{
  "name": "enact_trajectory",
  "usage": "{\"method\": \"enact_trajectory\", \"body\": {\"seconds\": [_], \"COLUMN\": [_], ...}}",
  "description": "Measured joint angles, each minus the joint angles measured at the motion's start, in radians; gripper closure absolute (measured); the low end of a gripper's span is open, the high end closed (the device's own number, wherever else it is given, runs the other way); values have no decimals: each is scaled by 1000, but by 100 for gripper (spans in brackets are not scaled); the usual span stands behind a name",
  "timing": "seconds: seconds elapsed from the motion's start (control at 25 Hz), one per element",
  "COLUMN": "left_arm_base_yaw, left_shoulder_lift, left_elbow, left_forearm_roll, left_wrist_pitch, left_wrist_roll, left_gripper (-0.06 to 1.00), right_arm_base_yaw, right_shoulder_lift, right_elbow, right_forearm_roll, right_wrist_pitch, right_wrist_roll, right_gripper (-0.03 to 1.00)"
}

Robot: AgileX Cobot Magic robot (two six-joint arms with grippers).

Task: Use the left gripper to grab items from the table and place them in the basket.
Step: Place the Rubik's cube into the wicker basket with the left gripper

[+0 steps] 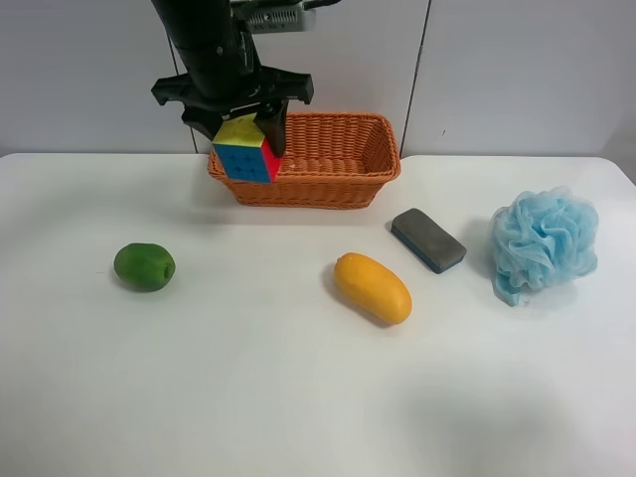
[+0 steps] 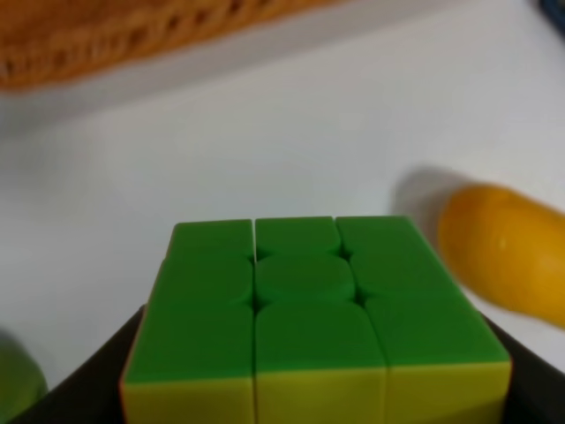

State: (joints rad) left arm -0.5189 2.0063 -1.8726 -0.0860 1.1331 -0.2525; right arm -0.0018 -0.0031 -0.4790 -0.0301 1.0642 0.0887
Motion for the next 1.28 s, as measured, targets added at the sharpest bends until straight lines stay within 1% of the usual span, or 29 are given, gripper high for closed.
{"method": "enact_trajectory", "body": {"seconds": [0.12,0.24,0.36,0.52,0.68,0.84,0.92,1.08,1.16,1.24,1.28], "left_arm_base_yaw": [23,40,57,81,90,97,98,98,98,98,98], "left_shoulder_lift": [85,166,234,302,356,405,429,462,473,477,478], "left_elbow": [-136,-258,-340,-360,-361,-361,-361,-361,-361,-361,-361], "left_forearm_roll": [-7,-9,-11,-12,-8,-8,-6,-7,-7,-7,-7], "left_wrist_pitch": [6,1,-41,-145,-260,-364,-398,-426,-427,-427,-427], "left_wrist_roll": [43,65,89,110,138,146,146,146,146,146,146], "left_gripper": [37,37,37,37,37,37,37,37,33,22,13], "right_arm_base_yaw": [0,0,0,0,0,0,0,0,0,0,0], "right_shoulder_lift": [0,0,0,0,0,0,0,0,0,0,0], "right_elbow": [0,0,0,0,0,0,0,0,0,0,0], "right_forearm_roll": [0,0,0,0,0,0,0,0,0,0,0], "right_wrist_pitch": [0,0,0,0,0,0,0,0,0,0,0], "right_wrist_roll": [0,0,0,0,0,0,0,0,0,0,0], "right_gripper": [-2,-2,-2,-2,-2,-2,-2,-2,-2,-2,-2]}}
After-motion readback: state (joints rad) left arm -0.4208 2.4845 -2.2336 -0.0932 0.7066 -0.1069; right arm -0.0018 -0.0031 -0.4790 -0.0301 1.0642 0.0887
